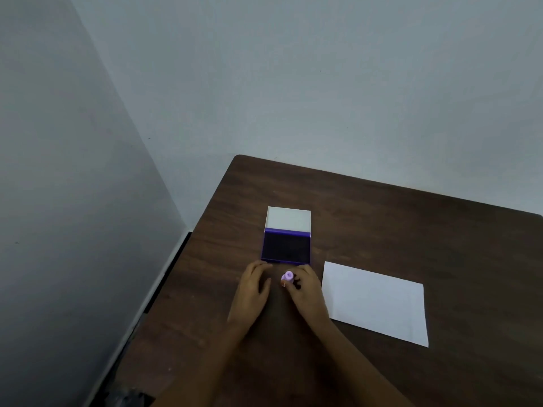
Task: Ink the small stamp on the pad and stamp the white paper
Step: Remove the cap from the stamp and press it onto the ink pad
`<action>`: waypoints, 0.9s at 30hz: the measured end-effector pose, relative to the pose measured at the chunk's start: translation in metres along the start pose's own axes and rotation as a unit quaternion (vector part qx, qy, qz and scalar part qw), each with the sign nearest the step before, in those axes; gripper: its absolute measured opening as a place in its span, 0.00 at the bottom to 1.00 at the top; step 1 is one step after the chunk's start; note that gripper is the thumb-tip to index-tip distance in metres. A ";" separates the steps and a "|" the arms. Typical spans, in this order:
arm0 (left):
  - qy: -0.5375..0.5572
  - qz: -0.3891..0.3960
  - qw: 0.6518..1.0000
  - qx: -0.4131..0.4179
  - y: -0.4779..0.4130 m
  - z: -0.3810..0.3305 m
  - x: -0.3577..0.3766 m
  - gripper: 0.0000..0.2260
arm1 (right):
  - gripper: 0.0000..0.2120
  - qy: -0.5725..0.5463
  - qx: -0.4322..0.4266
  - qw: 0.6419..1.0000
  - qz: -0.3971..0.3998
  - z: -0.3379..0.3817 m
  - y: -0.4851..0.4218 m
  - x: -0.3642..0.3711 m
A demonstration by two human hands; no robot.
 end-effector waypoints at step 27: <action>0.287 -0.081 0.951 -0.081 -0.006 -0.031 -0.007 0.06 | 0.10 -0.377 0.120 0.906 0.152 0.009 0.011 -0.013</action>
Point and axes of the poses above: each hand's wrist, its own y-axis away from the middle knuckle, its own x-axis out of the palm, z = x × y, the point moved 10 cm from there along -y, towards the middle knuckle, and after that the axes turned 9 degrees about x, right-handed, at the moved point
